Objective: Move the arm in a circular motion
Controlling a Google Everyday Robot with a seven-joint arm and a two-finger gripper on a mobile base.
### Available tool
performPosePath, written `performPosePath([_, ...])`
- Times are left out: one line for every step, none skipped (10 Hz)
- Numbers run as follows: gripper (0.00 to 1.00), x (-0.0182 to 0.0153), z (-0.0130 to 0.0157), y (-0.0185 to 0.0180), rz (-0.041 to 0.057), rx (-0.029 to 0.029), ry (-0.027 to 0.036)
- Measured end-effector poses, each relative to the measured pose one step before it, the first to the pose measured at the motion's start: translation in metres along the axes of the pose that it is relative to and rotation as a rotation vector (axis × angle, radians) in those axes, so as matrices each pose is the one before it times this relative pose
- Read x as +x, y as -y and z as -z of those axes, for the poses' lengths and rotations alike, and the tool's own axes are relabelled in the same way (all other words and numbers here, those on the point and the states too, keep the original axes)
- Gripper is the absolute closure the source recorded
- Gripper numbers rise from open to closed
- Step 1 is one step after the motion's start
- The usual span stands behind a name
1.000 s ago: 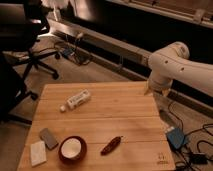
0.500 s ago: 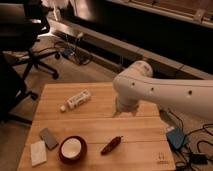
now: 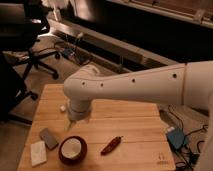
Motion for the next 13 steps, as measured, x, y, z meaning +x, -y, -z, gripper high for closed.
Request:
performPosePath([0.35, -0.02417, -0.00427, -0.00162, 0.04569, 0.00231, 0.01491])
performPosePath([0.35, -0.03256, -0.00278, 0.01386, 0.03257, 0.02459, 0.03182])
performPosePath([0.35, -0.03523, 0.00113, 0.03736, 0.00098, 0.05374, 0.05012])
performPosePath([0.35, -0.0243, 0.00154, 0.03562, -0.01193, 0.04999, 0.03898])
performPosePath([0.35, -0.01893, -0.00042, 0.02828, -0.01565, 0.03959, 0.02968])
performPosePath([0.35, -0.01875, -0.00056, 0.03119, -0.02572, 0.04406, 0.03182])
performPosePath([0.35, -0.00797, 0.00035, 0.02973, -0.04348, 0.03579, 0.01816])
performPosePath([0.35, 0.00125, 0.00168, 0.02602, -0.04659, 0.02908, 0.00671])
performPosePath([0.35, 0.00568, 0.0042, 0.03386, -0.06827, 0.03458, 0.00617])
performPosePath([0.35, 0.0138, 0.0071, 0.03769, -0.07761, 0.03895, 0.00033])
performPosePath([0.35, 0.01546, 0.00682, 0.03075, -0.06456, 0.03221, -0.00337])
performPosePath([0.35, 0.02207, 0.0082, 0.03386, -0.07119, 0.03638, -0.0082])
performPosePath([0.35, 0.03169, 0.00997, 0.04016, -0.08338, 0.04687, -0.01445])
